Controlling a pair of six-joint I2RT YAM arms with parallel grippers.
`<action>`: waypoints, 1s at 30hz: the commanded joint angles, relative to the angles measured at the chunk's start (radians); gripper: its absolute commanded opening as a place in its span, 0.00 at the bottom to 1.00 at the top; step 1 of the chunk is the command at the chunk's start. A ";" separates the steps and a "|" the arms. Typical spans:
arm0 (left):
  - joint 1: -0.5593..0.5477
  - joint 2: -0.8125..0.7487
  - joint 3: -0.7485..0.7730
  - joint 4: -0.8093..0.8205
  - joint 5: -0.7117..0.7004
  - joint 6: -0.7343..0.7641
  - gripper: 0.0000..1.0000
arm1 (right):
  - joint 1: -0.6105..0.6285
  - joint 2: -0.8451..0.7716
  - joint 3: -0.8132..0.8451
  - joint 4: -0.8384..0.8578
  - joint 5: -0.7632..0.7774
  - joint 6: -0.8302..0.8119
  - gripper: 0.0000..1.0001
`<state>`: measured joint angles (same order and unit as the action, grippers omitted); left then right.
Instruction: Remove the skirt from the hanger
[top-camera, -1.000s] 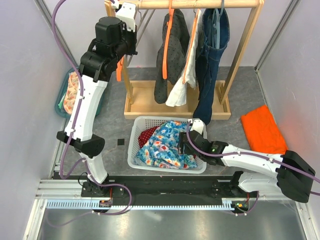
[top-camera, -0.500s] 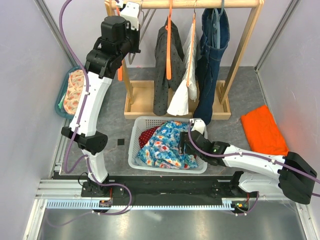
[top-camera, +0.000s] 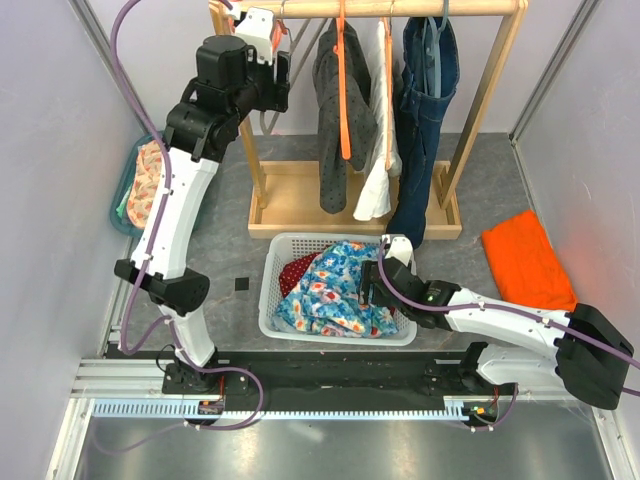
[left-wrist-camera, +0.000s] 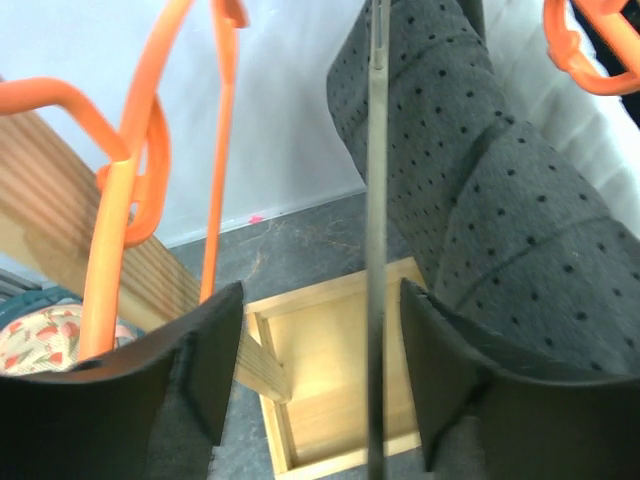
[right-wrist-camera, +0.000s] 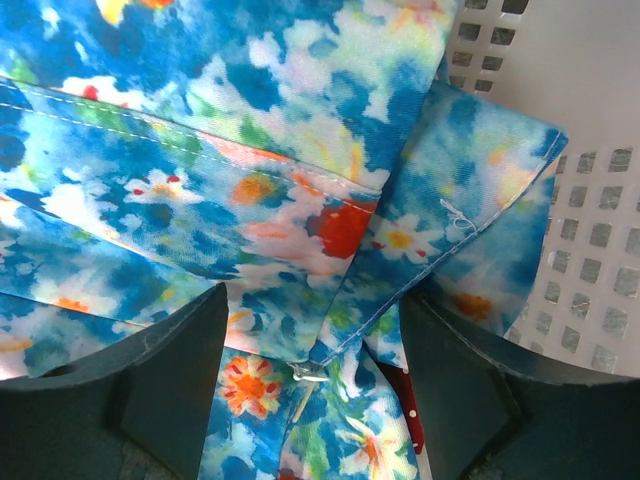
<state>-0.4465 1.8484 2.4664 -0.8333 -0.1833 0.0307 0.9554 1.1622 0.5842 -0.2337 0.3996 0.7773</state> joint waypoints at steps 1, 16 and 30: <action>-0.012 -0.090 0.002 0.057 -0.005 -0.011 0.82 | -0.007 -0.004 0.025 -0.001 0.025 -0.001 0.77; -0.283 -0.186 -0.046 0.350 -0.076 0.058 0.96 | -0.012 -0.019 0.009 0.000 0.031 0.040 0.80; -0.368 -0.014 -0.040 0.369 -0.211 0.001 1.00 | -0.014 -0.124 -0.029 -0.021 0.045 0.050 0.84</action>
<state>-0.8093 1.8549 2.4077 -0.5079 -0.3248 0.0463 0.9451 1.0679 0.5739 -0.2478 0.4183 0.8158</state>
